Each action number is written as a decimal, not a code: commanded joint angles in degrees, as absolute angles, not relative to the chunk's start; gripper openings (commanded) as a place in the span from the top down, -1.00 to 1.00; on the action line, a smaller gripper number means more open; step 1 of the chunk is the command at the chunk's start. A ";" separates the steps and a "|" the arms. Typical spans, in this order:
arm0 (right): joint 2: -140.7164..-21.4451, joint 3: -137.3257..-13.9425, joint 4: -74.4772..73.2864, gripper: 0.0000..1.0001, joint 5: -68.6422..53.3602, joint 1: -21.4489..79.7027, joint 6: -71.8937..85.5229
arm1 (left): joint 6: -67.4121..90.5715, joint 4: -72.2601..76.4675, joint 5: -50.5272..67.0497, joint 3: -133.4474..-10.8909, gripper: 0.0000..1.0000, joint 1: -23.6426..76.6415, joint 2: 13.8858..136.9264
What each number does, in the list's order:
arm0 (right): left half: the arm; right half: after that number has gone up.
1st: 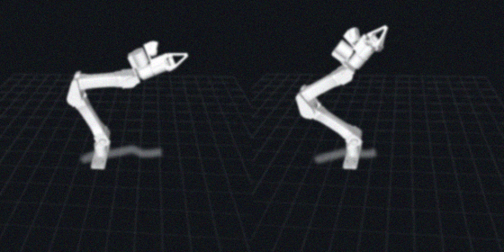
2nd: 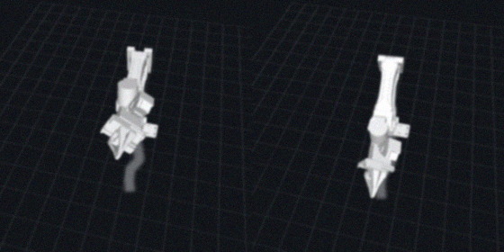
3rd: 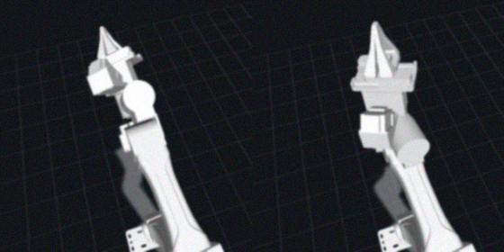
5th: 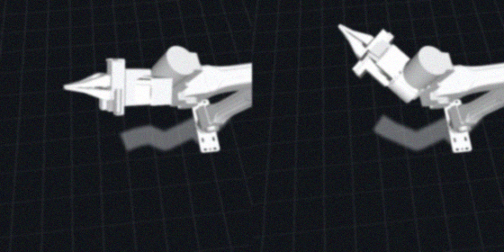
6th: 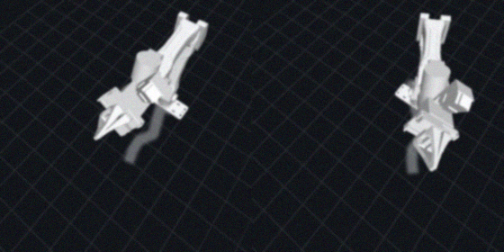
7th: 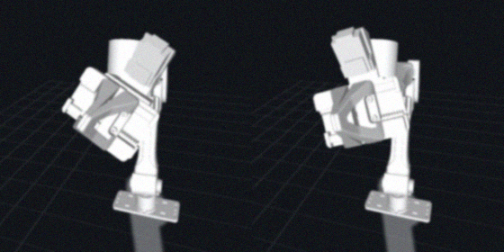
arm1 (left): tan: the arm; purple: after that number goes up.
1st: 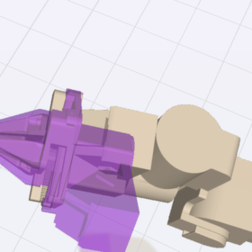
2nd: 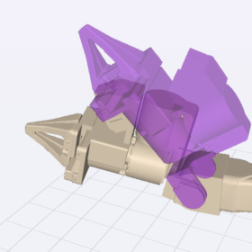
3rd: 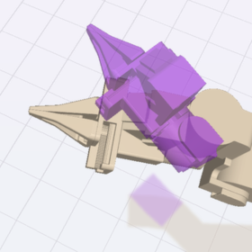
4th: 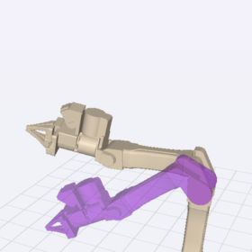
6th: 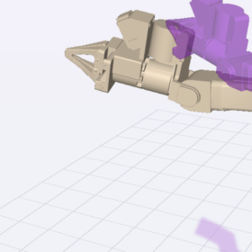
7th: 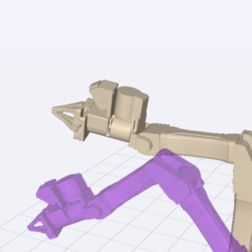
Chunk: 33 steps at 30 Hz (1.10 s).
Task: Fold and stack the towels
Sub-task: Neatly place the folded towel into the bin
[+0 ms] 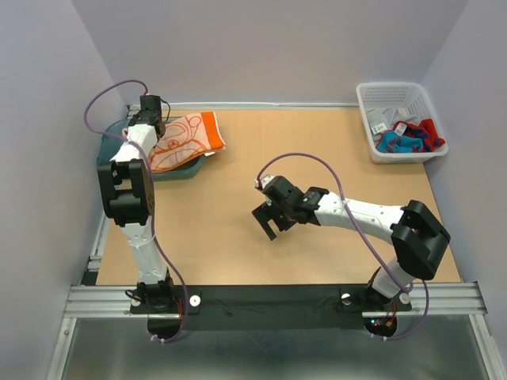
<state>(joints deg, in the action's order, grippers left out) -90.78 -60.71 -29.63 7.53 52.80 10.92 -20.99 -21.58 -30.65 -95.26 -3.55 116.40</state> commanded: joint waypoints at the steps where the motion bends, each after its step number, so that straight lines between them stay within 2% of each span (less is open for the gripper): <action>1: -91.58 -64.51 -30.23 -1.00 7.47 52.47 10.11 | -23.82 -17.93 -35.59 -97.64 1.00 -4.22 116.54; 19: -94.39 -67.50 -32.25 -1.00 7.21 52.47 9.58 | -30.58 -12.31 -36.65 -95.63 1.00 -4.48 119.79; 30: -95.10 -67.94 -32.78 -1.00 6.86 52.56 9.58 | -31.38 -9.76 -42.27 -97.38 1.00 -4.66 122.43; 33: -95.19 -68.03 -32.87 -1.00 6.86 52.47 9.41 | -31.20 -9.58 -42.54 -97.65 0.93 -4.75 122.96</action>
<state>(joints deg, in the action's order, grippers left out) -94.54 -64.82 -32.60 7.35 52.80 10.24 -30.87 -11.31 -39.57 -95.29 -4.25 122.65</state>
